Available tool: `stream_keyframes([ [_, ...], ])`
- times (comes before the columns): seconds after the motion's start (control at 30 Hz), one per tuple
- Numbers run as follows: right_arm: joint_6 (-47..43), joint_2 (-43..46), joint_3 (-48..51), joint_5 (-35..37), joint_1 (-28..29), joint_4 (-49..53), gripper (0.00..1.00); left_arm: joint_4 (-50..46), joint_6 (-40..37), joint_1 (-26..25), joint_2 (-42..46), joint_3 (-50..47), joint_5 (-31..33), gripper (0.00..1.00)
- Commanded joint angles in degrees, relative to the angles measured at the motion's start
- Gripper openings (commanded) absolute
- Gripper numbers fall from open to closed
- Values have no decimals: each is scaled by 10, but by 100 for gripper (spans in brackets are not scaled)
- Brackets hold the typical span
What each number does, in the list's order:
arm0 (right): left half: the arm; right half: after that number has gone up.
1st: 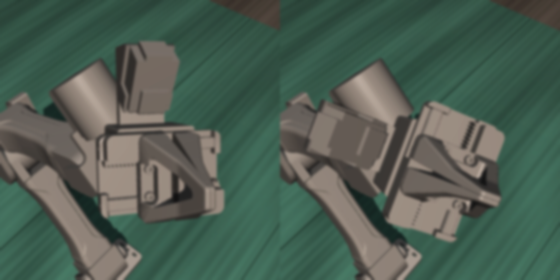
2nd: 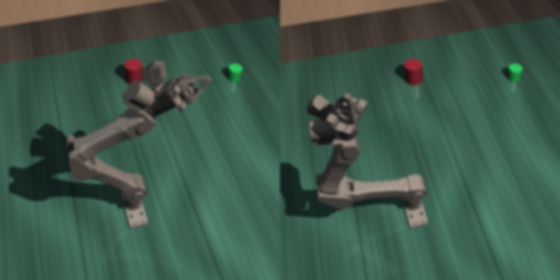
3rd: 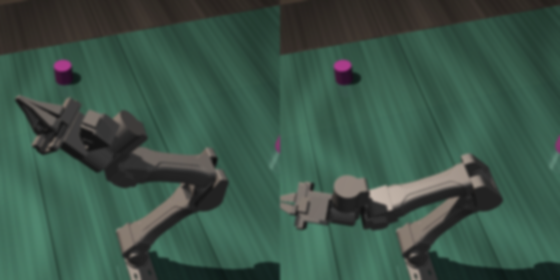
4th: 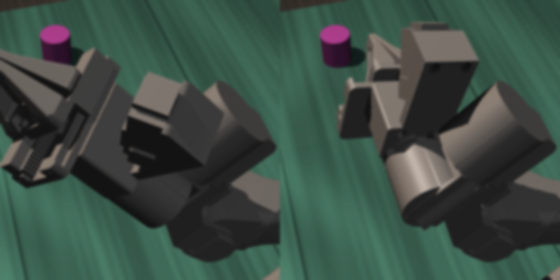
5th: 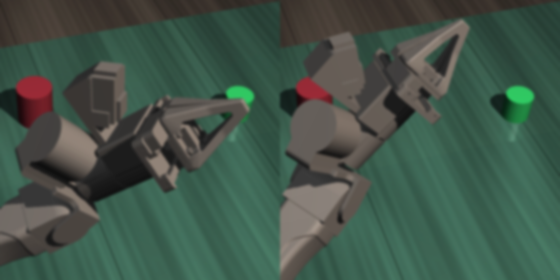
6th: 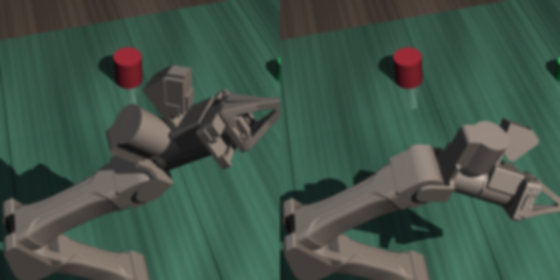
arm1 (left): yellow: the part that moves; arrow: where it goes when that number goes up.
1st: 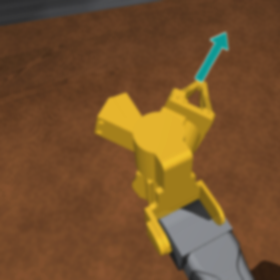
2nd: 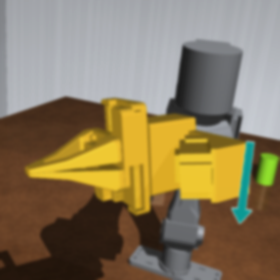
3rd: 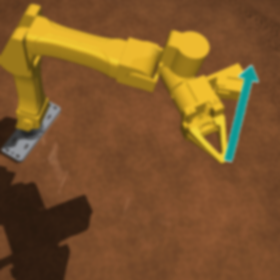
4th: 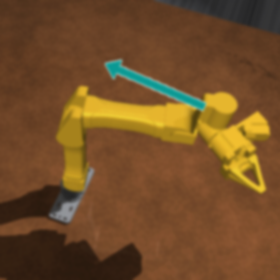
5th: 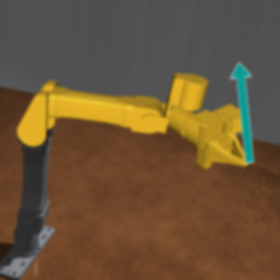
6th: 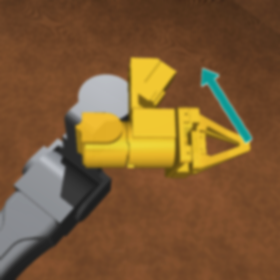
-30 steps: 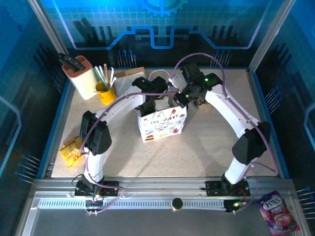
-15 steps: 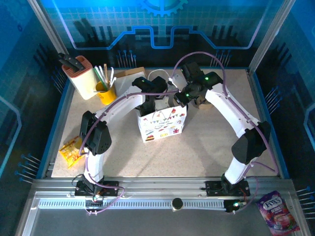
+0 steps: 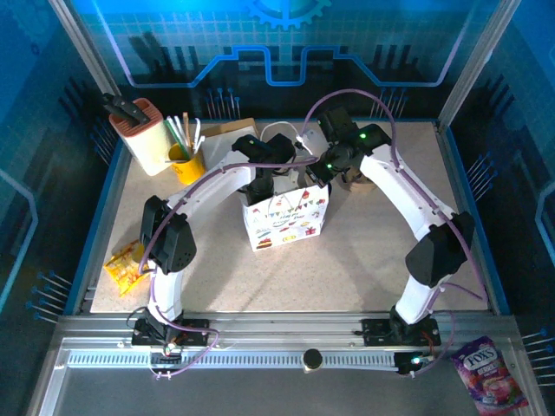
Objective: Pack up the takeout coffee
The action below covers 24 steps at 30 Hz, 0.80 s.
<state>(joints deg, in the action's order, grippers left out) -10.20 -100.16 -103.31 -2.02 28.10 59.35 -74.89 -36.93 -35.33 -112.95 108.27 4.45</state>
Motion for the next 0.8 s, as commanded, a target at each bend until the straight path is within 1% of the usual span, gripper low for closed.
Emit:
stream_keyframes([
  [0.0, -9, -13, -8, 4, 2, 27, 7, -18, -19, 9, 16, 14, -12, 47],
  [0.77, -13, -16, -7, 2, 0, 27, 7, -25, -34, 15, 11, 19, -17, 47],
])
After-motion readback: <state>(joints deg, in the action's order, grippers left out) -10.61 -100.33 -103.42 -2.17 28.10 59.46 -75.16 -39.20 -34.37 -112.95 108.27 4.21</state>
